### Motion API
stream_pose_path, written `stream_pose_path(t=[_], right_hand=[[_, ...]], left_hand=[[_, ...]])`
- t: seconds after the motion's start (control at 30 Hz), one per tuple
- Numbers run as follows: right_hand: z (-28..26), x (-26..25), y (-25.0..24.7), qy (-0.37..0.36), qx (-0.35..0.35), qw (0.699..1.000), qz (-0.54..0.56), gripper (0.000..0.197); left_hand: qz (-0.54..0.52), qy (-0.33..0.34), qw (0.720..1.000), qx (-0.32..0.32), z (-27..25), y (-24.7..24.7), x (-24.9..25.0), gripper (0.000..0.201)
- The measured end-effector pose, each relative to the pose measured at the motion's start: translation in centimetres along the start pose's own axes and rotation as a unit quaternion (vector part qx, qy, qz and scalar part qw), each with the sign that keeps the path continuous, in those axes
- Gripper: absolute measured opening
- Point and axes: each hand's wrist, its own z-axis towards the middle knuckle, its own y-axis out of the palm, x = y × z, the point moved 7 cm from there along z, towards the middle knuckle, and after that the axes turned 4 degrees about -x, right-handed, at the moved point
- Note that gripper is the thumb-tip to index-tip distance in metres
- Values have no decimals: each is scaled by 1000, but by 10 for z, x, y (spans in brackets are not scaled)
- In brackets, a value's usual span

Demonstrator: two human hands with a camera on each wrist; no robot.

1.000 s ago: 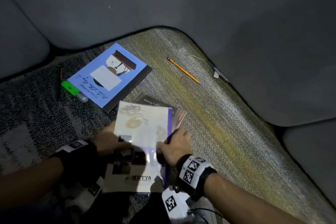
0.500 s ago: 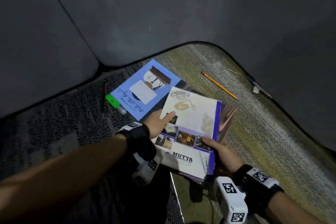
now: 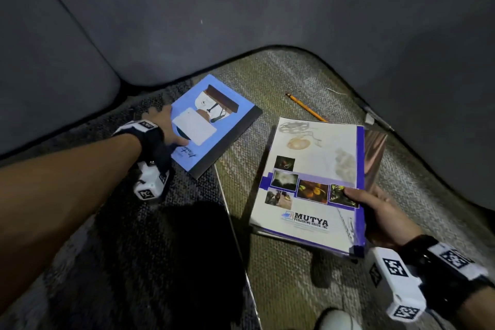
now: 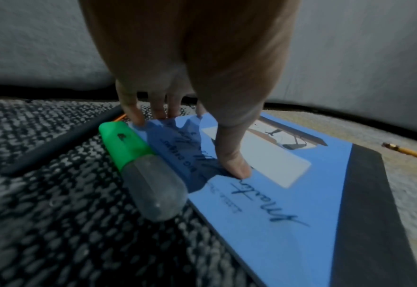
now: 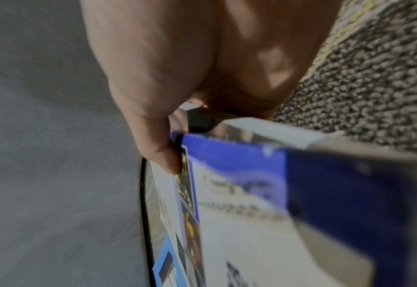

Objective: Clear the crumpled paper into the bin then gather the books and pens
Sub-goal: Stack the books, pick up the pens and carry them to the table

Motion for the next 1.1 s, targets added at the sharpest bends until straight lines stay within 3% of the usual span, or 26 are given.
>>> stream_pose_path(t=[0.1, 0.2, 0.23, 0.33, 0.4, 0.47, 0.57, 0.63, 0.73, 0.83, 0.93, 1.0, 1.1], right_hand=[[5, 13, -15, 38, 41, 998, 14, 48], [8, 22, -9, 86, 36, 996, -15, 50], [9, 24, -9, 79, 44, 995, -32, 55], [5, 22, -14, 33, 106, 992, -62, 39], [4, 24, -12, 17, 104, 993, -44, 27], [4, 22, -12, -6, 88, 996, -30, 40], [2, 20, -9, 5, 84, 995, -49, 82], [3, 20, -5, 24, 85, 996, -20, 73], [4, 24, 11, 75, 60, 993, 63, 74], [1, 19, 22, 92, 19, 995, 46, 45], [-1, 20, 22, 112, 2, 990, -82, 33], [-1, 17, 19, 93, 12, 987, -132, 35], [-4, 10, 20, 75, 44, 981, -176, 18]], left_hand=[[-46, 12, 999, 9, -17, -8, 17, 105], [-129, 100, 986, 14, -35, -2, 52, 43], [-149, 115, 982, 7, -42, 4, 60, 32], [-227, 143, 963, 5, -68, 2, 68, 23], [-317, 152, 936, 28, -83, -16, 53, 9], [-401, 175, 899, 35, -103, -38, 46, 19], [-486, 212, 847, -30, -126, -36, 68, 25], [-467, 219, 854, -74, -135, -6, 101, 21], [-410, 210, 876, -145, -138, 59, 147, 17], [-270, 215, 924, -162, -142, 97, 178, 22], [-68, 227, 971, -41, -141, 71, 180, 29], [-27, 198, 979, 49, -128, 37, 149, 32], [-12, 43, 989, 143, -99, -7, 67, 36]])
